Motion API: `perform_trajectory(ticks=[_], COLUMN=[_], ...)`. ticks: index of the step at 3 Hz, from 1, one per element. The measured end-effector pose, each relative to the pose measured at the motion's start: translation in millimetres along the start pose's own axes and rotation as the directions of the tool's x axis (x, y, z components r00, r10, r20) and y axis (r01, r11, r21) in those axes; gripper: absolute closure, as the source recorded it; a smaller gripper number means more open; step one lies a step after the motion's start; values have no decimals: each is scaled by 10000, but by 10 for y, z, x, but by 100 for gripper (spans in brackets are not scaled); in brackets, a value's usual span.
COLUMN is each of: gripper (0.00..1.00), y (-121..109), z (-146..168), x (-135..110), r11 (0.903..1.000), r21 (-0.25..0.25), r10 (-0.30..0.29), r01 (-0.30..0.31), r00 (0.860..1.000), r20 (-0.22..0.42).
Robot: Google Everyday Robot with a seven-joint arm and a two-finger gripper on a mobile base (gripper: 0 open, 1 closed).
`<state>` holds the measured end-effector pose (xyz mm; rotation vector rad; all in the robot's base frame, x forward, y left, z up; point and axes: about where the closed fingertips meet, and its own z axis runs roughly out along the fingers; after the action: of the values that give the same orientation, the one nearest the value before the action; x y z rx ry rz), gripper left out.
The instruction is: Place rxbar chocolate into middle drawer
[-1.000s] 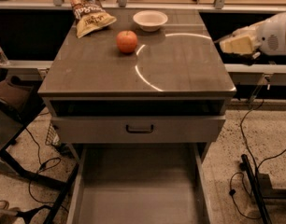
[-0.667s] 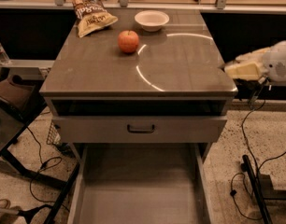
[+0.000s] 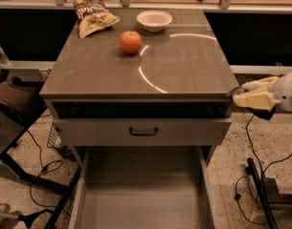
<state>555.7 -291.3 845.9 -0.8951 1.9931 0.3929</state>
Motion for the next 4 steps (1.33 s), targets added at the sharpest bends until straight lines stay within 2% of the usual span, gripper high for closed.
perform_trajectory(ticks=[1,2,3,4], gripper=[100,100,100,100], y=[348,945,1496,1977], z=[-26,248,664,1014], x=[364,1037,1668,1985], r11=[9996,9863,9447,8981], r21=[-295,-1550,-3058,-4170], r10=[37,614,1318,1755], r01=[-32,-560,-1183,-1399], r00=[9999,9977,9910,9833], r20=[168,299,237,482])
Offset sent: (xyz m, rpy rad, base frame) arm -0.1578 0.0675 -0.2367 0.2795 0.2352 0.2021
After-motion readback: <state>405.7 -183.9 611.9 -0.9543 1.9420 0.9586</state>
